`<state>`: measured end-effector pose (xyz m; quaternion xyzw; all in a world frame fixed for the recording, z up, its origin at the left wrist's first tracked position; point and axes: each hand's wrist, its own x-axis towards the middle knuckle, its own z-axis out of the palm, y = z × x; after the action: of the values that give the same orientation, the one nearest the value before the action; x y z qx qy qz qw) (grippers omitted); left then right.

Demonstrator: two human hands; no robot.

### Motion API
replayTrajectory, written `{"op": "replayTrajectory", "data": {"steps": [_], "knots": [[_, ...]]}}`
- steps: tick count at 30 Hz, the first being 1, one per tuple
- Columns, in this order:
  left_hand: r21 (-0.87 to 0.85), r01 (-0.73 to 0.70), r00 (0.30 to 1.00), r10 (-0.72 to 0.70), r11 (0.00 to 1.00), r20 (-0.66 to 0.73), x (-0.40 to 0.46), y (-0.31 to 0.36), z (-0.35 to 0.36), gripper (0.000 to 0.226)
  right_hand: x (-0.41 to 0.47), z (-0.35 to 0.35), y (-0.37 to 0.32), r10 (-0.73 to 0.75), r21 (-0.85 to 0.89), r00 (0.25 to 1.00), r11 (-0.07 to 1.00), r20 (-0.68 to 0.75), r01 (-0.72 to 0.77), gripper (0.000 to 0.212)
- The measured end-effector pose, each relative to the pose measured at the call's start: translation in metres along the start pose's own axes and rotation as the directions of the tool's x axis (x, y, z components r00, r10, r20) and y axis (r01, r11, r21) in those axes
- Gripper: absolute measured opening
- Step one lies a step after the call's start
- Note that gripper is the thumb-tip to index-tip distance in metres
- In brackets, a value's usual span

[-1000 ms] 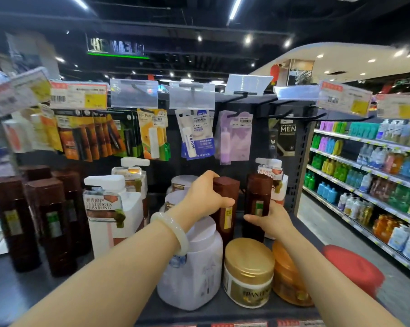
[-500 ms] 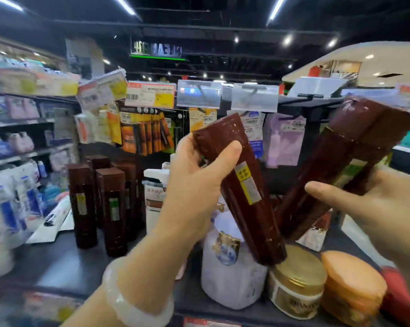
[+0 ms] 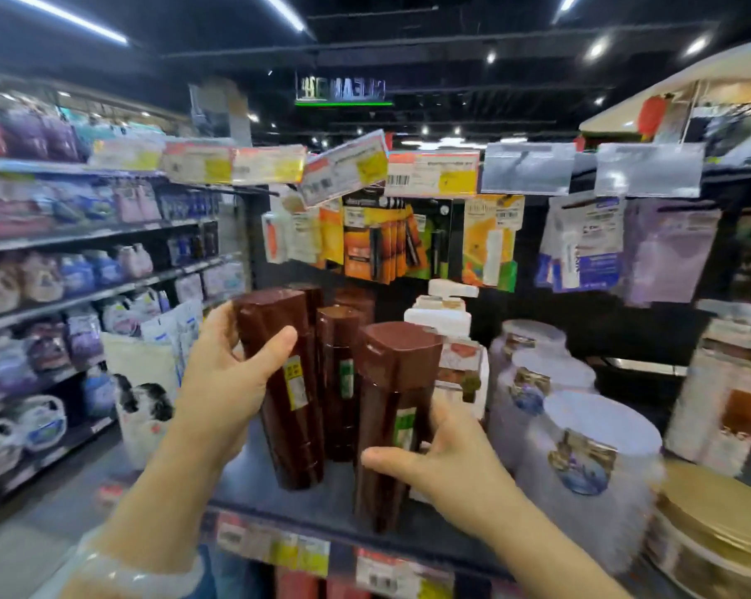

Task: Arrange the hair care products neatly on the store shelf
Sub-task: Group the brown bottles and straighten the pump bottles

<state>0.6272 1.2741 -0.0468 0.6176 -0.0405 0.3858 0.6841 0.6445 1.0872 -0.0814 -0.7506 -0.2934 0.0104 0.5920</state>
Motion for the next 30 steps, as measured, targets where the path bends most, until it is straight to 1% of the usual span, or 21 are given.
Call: {"op": "replayTrajectory", "data": {"steps": [4,6,9,13,16,17,19,22,24,26,30], "knots": [[0.043,0.031,0.999,-0.033,0.999,0.035,0.014,-0.017,-0.025,0.029,0.023,0.028,0.015,0.045,0.008,0.996,0.999,-0.076,-0.044,0.045],[0.045,0.060,0.996,-0.062,0.997,0.056,0.021,-0.027,-0.034,0.037,0.032,0.035,0.022,0.070,-0.004,0.993,0.997,-0.100,-0.071,0.044],[0.071,0.131,0.988,-0.136,0.989,0.077,0.023,-0.044,-0.043,0.049,0.039,0.045,0.033,0.098,-0.026,0.992,0.995,-0.085,-0.101,0.044],[0.080,0.149,0.980,-0.158,0.986,0.122,0.021,-0.056,-0.051,0.038,0.040,0.057,0.045,0.117,-0.068,0.987,0.990,-0.113,-0.125,0.046],[0.085,0.166,0.970,-0.178,0.982,0.166,0.015,-0.060,-0.055,0.039,0.035,0.057,0.055,0.175,-0.030,0.978,0.983,-0.116,-0.180,0.050],[0.106,0.184,0.962,-0.201,0.977,0.185,0.010,-0.063,-0.057,0.042,0.032,0.058,0.061,0.204,-0.020,0.974,0.978,-0.096,-0.206,0.052],[0.201,0.245,0.935,-0.286,0.948,0.208,-0.005,-0.072,-0.062,0.048,0.022,0.060,0.072,0.259,-0.007,0.964,0.966,-0.061,-0.260,0.052],[0.350,0.333,0.892,-0.413,0.876,0.185,-0.024,-0.090,-0.073,0.050,0.014,0.062,0.088,0.290,-0.045,0.952,0.954,-0.097,-0.296,0.046],[0.399,0.338,0.887,-0.430,0.852,0.169,-0.027,-0.097,-0.077,0.048,0.015,0.064,0.092,0.287,-0.061,0.952,0.954,-0.110,-0.294,0.046],[0.446,0.305,0.889,-0.420,0.841,0.184,-0.027,-0.099,-0.076,0.046,0.017,0.065,0.093,0.289,-0.065,0.953,0.953,-0.092,-0.296,0.043],[0.473,0.288,0.899,-0.405,0.833,0.166,-0.025,-0.097,-0.075,0.047,0.020,0.069,0.093,0.280,-0.067,0.955,0.955,-0.100,-0.287,0.042]]}}
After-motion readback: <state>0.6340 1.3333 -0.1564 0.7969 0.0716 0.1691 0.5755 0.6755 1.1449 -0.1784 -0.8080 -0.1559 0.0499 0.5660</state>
